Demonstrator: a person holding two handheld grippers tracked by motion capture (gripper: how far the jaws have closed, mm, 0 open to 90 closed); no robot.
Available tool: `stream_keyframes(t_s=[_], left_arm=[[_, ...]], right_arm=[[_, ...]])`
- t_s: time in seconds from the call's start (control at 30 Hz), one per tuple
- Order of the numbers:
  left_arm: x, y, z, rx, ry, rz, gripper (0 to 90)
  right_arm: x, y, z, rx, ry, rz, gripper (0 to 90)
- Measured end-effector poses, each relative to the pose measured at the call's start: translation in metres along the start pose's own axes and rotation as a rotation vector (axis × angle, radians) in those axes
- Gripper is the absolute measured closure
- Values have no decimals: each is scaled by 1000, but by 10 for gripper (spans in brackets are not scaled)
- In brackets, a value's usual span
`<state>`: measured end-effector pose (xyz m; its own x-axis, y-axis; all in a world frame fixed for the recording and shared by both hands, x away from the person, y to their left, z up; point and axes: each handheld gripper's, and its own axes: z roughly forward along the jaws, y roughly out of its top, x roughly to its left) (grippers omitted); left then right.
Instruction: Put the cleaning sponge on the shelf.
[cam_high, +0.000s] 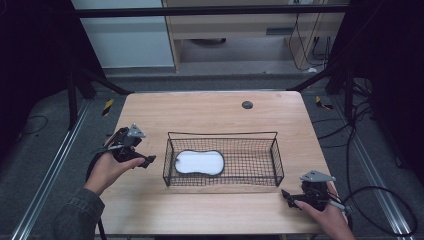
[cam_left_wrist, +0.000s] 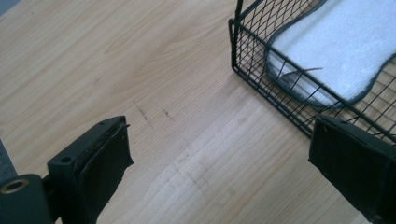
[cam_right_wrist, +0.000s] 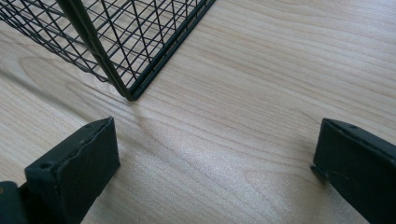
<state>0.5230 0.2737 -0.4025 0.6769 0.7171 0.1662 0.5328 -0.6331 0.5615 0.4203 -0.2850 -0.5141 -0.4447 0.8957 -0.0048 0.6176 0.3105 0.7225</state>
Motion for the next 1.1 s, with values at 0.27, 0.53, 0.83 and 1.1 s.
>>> stream_keyframes(t_s=[0.27,0.53,0.83,1.1], left_arm=[[4,-15,14,28,1,-26,50],[4,-30,30,56,-1,-45,53],[5,-41,47,84,0,-65,53],[10,-48,59,86,16,-110,51]], right_arm=[[0,0,0,1,1,0,5],[0,0,0,0,1,0,5],[0,0,0,0,1,0,5],[0,0,0,0,1,0,5]])
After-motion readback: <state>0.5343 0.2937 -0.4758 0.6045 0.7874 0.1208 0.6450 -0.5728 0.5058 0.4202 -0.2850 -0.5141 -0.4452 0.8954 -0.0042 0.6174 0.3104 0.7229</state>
